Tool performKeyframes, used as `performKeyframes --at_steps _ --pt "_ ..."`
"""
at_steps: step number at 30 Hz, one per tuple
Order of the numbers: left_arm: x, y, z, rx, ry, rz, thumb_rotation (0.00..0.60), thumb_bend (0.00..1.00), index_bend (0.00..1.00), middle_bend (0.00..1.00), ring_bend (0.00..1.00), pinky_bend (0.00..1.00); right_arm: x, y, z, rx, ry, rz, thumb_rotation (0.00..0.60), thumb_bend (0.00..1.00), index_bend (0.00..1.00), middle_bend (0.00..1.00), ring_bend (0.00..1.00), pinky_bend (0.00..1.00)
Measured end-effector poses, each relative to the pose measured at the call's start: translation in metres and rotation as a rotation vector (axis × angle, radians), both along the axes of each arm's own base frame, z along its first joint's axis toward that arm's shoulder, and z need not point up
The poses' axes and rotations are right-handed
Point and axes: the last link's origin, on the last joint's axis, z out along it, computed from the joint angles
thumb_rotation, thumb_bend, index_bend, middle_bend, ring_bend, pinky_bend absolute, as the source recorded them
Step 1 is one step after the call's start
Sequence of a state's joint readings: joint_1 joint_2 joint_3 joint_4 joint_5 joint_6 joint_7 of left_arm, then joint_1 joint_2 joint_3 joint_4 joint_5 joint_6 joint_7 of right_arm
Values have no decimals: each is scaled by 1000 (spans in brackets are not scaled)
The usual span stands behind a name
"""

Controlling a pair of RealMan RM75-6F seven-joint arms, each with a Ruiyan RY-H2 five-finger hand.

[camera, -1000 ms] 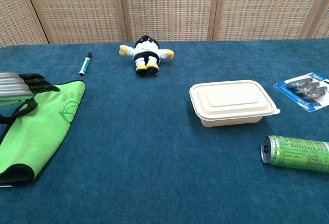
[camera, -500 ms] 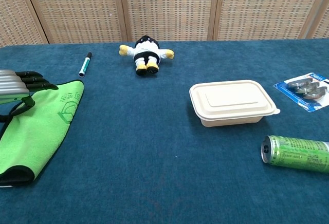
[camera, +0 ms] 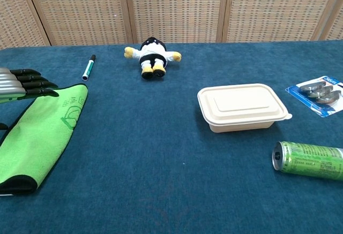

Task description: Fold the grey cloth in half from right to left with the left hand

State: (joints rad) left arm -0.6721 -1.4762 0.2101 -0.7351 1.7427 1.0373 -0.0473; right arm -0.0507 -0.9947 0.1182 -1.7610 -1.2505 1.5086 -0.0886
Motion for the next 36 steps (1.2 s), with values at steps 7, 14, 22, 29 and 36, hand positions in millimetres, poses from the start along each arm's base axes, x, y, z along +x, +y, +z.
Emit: performKeyframes --at_steps 7,14,22,29,36 --pt "5 -12 15 10 -93 -5 600 209 0 0 0 0 2 2 2 -6 -10 13 600 0 0 0 0 0" --pt "14 -46 27 -47 -209 41 600 220 244 0 0 0 3 3 4 -9 -19 20 600 0 0 0 0 0" --pt "5 -100 32 -124 -266 119 600 220 439 0 0 0 3 5 7 -13 -30 27 600 0 0 0 0 0" --pt "-10 -117 17 -129 -288 149 600 220 463 0 0 0 3 6 7 -11 -33 28 600 0 0 0 0 0" --pt "-20 -121 6 -131 -331 166 600 220 487 0 0 0 3 5 7 -9 -32 26 600 0 0 0 0 0"
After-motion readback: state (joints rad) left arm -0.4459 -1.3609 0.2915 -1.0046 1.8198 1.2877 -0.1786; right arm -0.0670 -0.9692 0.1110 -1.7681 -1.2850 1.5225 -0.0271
